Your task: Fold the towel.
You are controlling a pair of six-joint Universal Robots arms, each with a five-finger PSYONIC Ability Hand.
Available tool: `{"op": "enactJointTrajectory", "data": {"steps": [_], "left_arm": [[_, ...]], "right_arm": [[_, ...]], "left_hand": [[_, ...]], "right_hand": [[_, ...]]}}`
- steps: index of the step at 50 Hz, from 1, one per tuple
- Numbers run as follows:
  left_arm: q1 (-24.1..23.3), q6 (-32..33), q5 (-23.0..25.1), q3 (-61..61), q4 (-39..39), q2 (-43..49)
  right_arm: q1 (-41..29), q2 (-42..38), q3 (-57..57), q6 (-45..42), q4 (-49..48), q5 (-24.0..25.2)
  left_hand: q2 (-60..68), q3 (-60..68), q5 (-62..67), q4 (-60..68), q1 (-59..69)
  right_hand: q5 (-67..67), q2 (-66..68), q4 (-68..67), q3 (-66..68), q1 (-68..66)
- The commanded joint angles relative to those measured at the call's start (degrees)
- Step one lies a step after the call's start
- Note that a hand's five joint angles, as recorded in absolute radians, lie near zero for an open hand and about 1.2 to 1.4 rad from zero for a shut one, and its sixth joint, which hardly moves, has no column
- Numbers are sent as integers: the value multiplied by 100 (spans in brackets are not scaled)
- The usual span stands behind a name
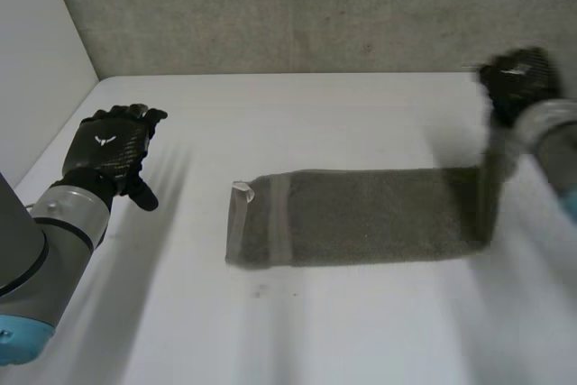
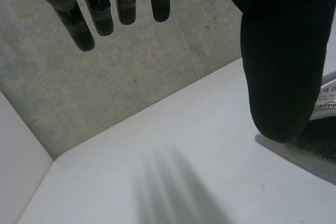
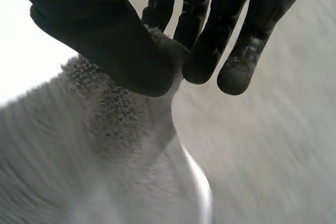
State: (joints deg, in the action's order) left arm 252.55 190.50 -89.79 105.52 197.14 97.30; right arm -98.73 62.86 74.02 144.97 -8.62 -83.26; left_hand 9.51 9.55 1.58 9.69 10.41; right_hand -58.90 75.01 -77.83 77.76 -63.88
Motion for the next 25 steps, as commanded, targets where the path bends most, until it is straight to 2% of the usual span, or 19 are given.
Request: {"op": "enactJointTrajectory", "data": {"steps": [1, 3, 11, 17, 20, 25], "left_arm": [[-4, -4, -12, 4, -9, -1], [-4, -4, -12, 4, -9, -1], [-4, -4, -3, 4, 0, 8], [5, 5, 6, -75, 0, 43], [-4, 5, 6, -163, 26, 96], [-30, 5, -12, -382, 79, 227]], "right_arm": [[-2124, -590, -572, 101, -254, -15], [-2771, -914, -651, 101, -455, 12], [-3705, -1741, -590, 154, -474, 292], [-3803, -1716, -414, 548, -473, 802], [-3794, -1601, -432, 760, -482, 864], [-3794, -1486, -826, 1585, -535, 926]], "left_hand": [[49, 45, -158, 31, -41], [49, 45, -158, 31, -41], [49, 45, -158, 31, -41], [49, 45, -158, 31, -41], [49, 45, -158, 31, -41], [49, 45, -158, 31, -41]], "right_hand": [[-1110, 499, -217, 224, -1612], [-1110, 499, -217, 224, -1612], [-1110, 499, -217, 224, -1612], [-1110, 499, -217, 224, -1612], [-1110, 499, -217, 224, -1612], [-1110, 499, -217, 224, -1612]]}}
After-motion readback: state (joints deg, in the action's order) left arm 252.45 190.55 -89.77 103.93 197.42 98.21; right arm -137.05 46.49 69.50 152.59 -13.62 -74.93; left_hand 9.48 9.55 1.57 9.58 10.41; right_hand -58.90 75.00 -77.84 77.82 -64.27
